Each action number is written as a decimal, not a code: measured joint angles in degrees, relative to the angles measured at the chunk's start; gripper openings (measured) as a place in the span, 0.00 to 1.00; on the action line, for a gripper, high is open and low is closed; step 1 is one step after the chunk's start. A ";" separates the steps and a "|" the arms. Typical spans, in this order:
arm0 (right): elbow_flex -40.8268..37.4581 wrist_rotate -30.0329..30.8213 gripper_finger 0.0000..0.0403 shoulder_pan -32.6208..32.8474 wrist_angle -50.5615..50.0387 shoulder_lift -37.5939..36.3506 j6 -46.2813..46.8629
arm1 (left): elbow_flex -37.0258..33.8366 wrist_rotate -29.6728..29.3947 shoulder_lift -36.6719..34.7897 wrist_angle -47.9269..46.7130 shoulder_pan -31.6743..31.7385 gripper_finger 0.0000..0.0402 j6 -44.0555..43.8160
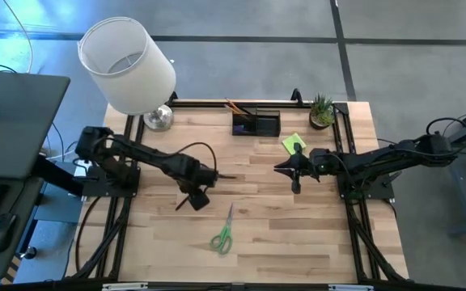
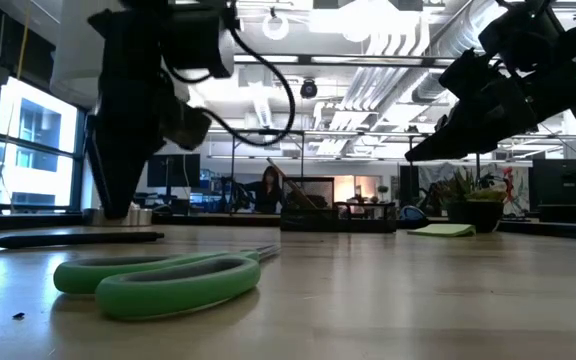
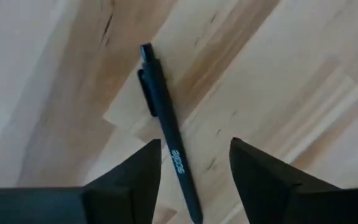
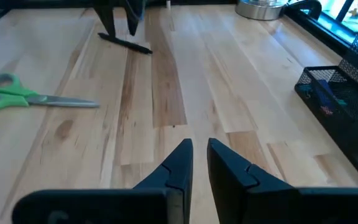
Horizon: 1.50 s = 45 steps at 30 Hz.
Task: Pick and place office supplies into organizer
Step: Put the black pen into the black desk organizer
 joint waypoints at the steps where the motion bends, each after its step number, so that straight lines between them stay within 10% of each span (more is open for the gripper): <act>1: 0.00 0.00 0.11 -0.02 0.06 0.00 -0.22 | 0.01 -0.18 0.71 0.11 0.05 0.45 -0.20; 11: 0.02 1.05 0.10 -0.13 0.04 0.02 -1.07 | -0.01 -5.32 3.16 0.22 0.29 0.40 0.10; 26: 0.04 1.14 0.07 -0.13 -1.46 0.02 -0.38 | 0.07 -5.36 4.44 3.38 0.26 0.02 2.50; 45: 0.04 1.16 0.08 -0.13 -1.73 0.02 -0.38 | -0.10 -1.39 5.27 6.44 0.20 0.23 2.52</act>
